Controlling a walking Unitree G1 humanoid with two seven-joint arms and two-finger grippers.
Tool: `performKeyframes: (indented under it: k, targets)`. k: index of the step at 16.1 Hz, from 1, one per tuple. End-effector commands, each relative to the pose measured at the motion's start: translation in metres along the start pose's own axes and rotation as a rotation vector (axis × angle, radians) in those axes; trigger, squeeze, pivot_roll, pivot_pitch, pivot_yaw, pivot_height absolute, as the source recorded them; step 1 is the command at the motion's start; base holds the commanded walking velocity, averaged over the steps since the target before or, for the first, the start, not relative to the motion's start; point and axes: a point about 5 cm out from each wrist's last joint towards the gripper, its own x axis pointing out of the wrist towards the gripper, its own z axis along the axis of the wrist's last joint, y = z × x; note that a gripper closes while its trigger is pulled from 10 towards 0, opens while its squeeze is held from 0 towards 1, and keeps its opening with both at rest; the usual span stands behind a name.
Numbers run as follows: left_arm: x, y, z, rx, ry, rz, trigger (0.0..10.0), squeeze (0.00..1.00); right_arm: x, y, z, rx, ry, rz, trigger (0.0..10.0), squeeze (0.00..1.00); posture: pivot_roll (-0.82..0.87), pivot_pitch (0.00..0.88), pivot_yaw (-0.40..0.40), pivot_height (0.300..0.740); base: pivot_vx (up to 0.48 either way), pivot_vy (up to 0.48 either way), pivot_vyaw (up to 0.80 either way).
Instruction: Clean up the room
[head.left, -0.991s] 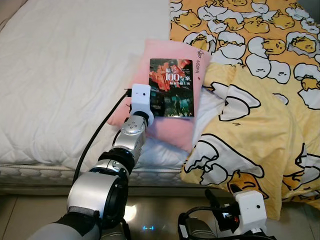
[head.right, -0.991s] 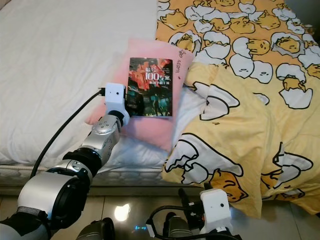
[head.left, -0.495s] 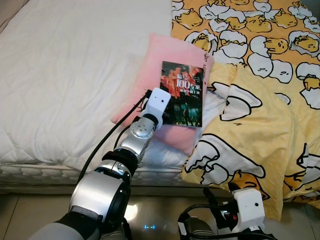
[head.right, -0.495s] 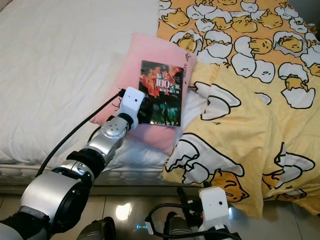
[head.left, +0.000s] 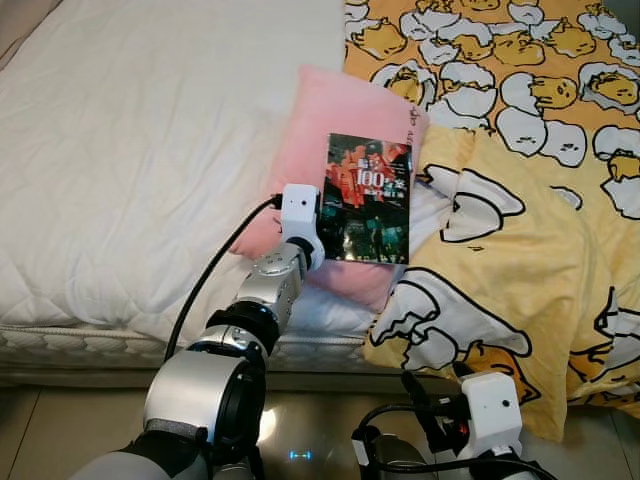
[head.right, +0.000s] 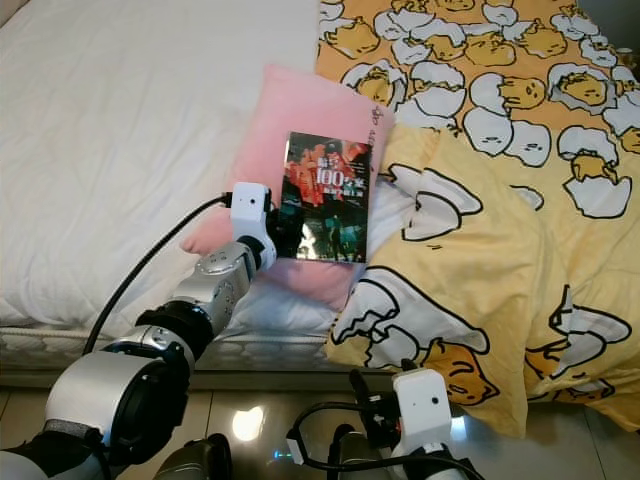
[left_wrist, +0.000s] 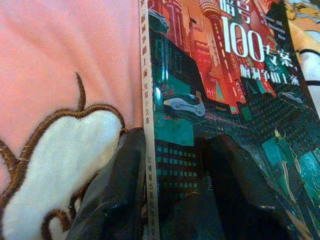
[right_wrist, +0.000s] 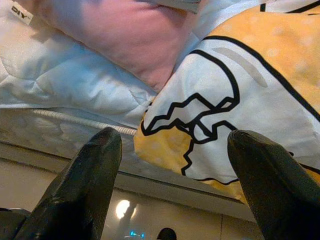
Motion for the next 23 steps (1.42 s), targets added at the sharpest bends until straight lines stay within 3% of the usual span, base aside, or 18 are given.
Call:
performKeyframes:
  k: [1, 3, 6, 9, 10, 13, 16, 19, 21, 23]
  targets:
    - [-0.005, -0.007, -0.03, -0.033, 0.117, -0.033, 0.0, 0.0, -0.001, -0.004, -0.003, -0.003, 0.022, -0.016, 10.0, 0.0, -0.23, 0.216, -0.022, 0.74, 0.0, 0.0, 0.0]
    - [-0.004, -0.008, -0.026, -0.029, 0.098, -0.054, 0.0, 0.0, 0.001, -0.006, -0.004, -0.004, 0.021, -0.018, 10.0, 0.0, -0.23, 0.212, -0.023, 0.74, 0.0, 0.0, 0.0]
    - [-0.004, -0.015, -0.033, -0.03, 0.153, -0.129, 0.0, 0.0, 0.003, -0.006, -0.002, -0.002, 0.013, -0.016, 10.0, 0.0, -0.22, 0.215, -0.025, 0.74, 0.0, 0.0, 0.0]
    - [-0.003, -0.014, -0.027, -0.067, 0.124, -0.122, 0.0, 0.0, 0.007, -0.008, -0.002, -0.007, 0.007, -0.017, 10.0, 0.0, -0.22, 0.204, -0.022, 0.74, 0.0, 0.0, 0.0]
    - [-0.002, -0.014, -0.022, -0.091, 0.098, -0.122, 0.0, 0.0, 0.01, -0.01, -0.001, -0.007, 0.002, -0.023, 10.0, 0.0, -0.22, 0.197, -0.017, 0.74, 0.0, 0.0, 0.0]
    - [0.002, -0.007, 0.007, -0.29, -0.049, -0.114, 0.0, 0.0, 0.023, -0.012, 0.002, -0.007, -0.02, -0.027, 10.0, 0.0, -0.2, 0.162, -0.004, 0.74, 0.0, 0.0, 0.0]
    - [0.004, 0.001, 0.037, -0.366, -0.163, -0.109, 0.0, 0.0, 0.041, -0.019, 0.009, -0.014, -0.064, -0.037, 10.0, 0.0, -0.16, 0.084, 0.019, 0.74, 0.0, 0.0, 0.0]
    - [0.002, 0.014, 0.058, -0.323, -0.244, -0.071, 0.0, 0.0, 0.065, -0.025, 0.019, -0.021, -0.113, -0.048, 10.0, 0.0, -0.14, 0.018, 0.039, 0.74, 0.0, 0.0, 0.0]
    - [-0.002, 0.024, 0.069, -0.186, -0.291, -0.045, 0.0, 0.0, 0.076, -0.029, 0.029, -0.034, -0.155, -0.056, 10.0, 0.0, -0.13, 0.0, 0.054, 0.74, 0.0, 0.0, 0.0]
    - [-0.012, 0.024, 0.085, -0.033, -0.411, -0.131, 0.0, 0.0, 0.086, -0.047, 0.044, -0.041, -0.217, -0.116, 10.0, 0.0, -0.1, 0.0, 0.073, 0.74, 0.0, 0.0, 0.0]
